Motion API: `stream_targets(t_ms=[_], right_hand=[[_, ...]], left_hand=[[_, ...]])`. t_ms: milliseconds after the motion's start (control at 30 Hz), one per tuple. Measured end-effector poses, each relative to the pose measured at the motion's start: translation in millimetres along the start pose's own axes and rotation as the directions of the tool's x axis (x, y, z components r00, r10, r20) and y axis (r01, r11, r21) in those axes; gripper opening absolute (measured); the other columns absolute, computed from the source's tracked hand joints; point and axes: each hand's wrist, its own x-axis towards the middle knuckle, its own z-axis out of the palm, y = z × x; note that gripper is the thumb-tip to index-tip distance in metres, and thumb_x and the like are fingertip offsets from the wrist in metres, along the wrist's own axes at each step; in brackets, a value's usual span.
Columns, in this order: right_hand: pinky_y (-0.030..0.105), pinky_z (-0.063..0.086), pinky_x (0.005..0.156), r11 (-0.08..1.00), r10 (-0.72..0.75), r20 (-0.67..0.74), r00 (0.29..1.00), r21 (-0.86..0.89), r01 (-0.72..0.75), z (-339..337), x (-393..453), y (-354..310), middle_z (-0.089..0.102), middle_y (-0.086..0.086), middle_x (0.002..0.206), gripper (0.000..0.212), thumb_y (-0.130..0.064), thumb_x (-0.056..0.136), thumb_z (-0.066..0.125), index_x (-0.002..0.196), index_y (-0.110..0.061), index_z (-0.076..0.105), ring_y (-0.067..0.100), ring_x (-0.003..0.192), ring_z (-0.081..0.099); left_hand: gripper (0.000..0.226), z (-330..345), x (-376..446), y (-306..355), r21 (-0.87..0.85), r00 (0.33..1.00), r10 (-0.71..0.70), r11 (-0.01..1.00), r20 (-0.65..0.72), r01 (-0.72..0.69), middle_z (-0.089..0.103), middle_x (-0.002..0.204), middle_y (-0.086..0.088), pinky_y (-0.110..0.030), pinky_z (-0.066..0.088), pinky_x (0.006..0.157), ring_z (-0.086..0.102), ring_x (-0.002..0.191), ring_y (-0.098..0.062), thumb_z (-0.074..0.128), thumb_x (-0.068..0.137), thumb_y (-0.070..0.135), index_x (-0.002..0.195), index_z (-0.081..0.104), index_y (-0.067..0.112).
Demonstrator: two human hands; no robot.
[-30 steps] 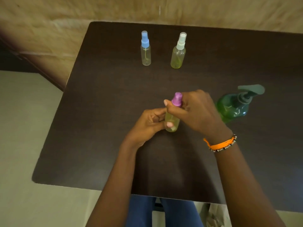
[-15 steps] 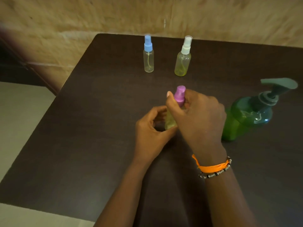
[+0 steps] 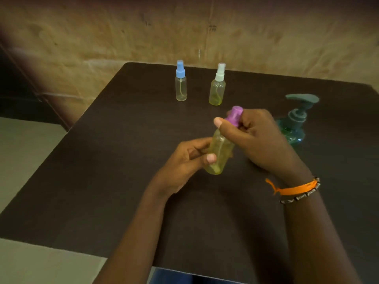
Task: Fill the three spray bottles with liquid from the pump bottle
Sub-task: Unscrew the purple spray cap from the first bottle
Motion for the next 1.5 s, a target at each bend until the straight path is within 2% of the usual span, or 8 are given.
stream_targets(t_ms=[133, 300, 567, 767, 1000, 1200, 1333, 1500], right_hand=[[0.026, 0.024, 0.046, 0.973, 0.034, -0.067, 0.997, -0.226, -0.049, -12, -11, -7, 0.04, -0.007, 0.041, 0.051, -0.05, 0.087, 0.056, 0.048, -0.023, 0.038, 0.009, 0.043, 0.039], [0.024, 0.025, 0.047, 0.883, 0.13, -0.268, 0.955, -0.407, -0.234, -1, -18, -22, 0.045, -0.009, 0.055, 0.043, -0.059, 0.083, 0.055, 0.06, -0.025, 0.044, 0.014, 0.06, 0.048], [0.026, 0.03, 0.051, 0.95, 0.162, -0.157, 0.974, -0.241, -0.197, -5, -14, -20, 0.047, -0.007, 0.057, 0.031, -0.037, 0.085, 0.066, 0.068, -0.016, 0.052, 0.006, 0.053, 0.041], [0.03, 0.05, 0.076, 0.985, 0.17, 0.177, 0.97, -0.022, -0.169, -32, -4, -22, 0.067, 0.005, 0.09, 0.008, -0.013, 0.084, 0.069, 0.09, -0.014, 0.064, 0.016, 0.083, 0.063], [0.024, 0.048, 0.067, 0.981, 0.186, -0.131, 0.974, -0.024, -0.19, -7, -5, -27, 0.063, -0.001, 0.084, 0.017, -0.017, 0.075, 0.078, 0.086, -0.016, 0.065, 0.014, 0.074, 0.058], [0.029, 0.055, 0.082, 0.971, 0.211, -0.066, 0.975, 0.127, -0.202, -15, -5, -27, 0.066, 0.001, 0.094, 0.038, -0.002, 0.074, 0.076, 0.104, -0.02, 0.06, 0.014, 0.087, 0.066], [0.017, 0.045, 0.065, 0.975, 0.191, -0.147, 0.97, -0.088, -0.206, -13, -6, -29, 0.065, 0.002, 0.086, 0.02, -0.022, 0.079, 0.075, 0.093, -0.011, 0.066, 0.012, 0.076, 0.06], [0.027, 0.052, 0.081, 0.992, 0.119, -0.162, 0.98, -0.027, -0.125, -23, -11, -40, 0.064, 0.006, 0.101, 0.021, -0.003, 0.081, 0.07, 0.098, -0.013, 0.066, 0.017, 0.091, 0.063]], left_hand=[[0.05, 4, 2, 0, -0.076, 0.999, -0.048, 0.996, -0.015, 0.046, 0.07, 0.102, 0.002, -0.025, 0.051, 0.084, 0.063, 0.1, -0.013, 0.074, 0.069, 0.034, 0.113, 0.058, 0.014], [0.047, 4, 6, -5, 0.215, 0.952, 0.142, 0.973, -0.27, -0.084, 0.069, 0.093, 0.009, -0.025, 0.052, 0.079, 0.063, 0.091, -0.009, 0.081, 0.054, 0.023, 0.096, 0.06, 0.026], [0.033, 7, 5, -4, 0.202, 0.977, 0.06, 0.979, -0.207, -0.017, 0.069, 0.097, 0.001, -0.022, 0.053, 0.075, 0.066, 0.092, -0.009, 0.072, 0.074, 0.0, 0.102, 0.063, 0.016], [0.047, 7, 4, -8, 0.081, 0.995, -0.014, 0.996, -0.101, 0.022, 0.065, 0.116, -0.015, -0.03, 0.049, 0.09, 0.06, 0.112, -0.024, 0.064, 0.078, 0.025, 0.12, 0.057, 0.006], [0.032, 1, 6, -8, 0.138, 0.983, 0.023, 0.99, -0.18, 0.002, 0.067, 0.106, 0.002, -0.021, 0.05, 0.079, 0.063, 0.1, -0.008, 0.064, 0.082, 0.008, 0.113, 0.06, 0.015], [0.053, 2, 6, -10, 0.101, 0.988, 0.011, 0.995, -0.157, 0.005, 0.063, 0.119, -0.017, -0.028, 0.049, 0.087, 0.059, 0.112, -0.024, 0.064, 0.077, 0.03, 0.122, 0.056, 0.003], [0.038, 3, 6, -7, 0.109, 0.987, 0.013, 0.994, -0.159, 0.005, 0.065, 0.115, -0.009, -0.024, 0.05, 0.082, 0.062, 0.107, -0.017, 0.063, 0.08, 0.019, 0.117, 0.058, 0.011], [0.03, 4, 7, -8, 0.112, 0.984, 0.016, 0.994, -0.176, 0.004, 0.067, 0.103, 0.009, -0.019, 0.05, 0.078, 0.062, 0.099, -0.005, 0.064, 0.084, 0.009, 0.11, 0.059, 0.022]])
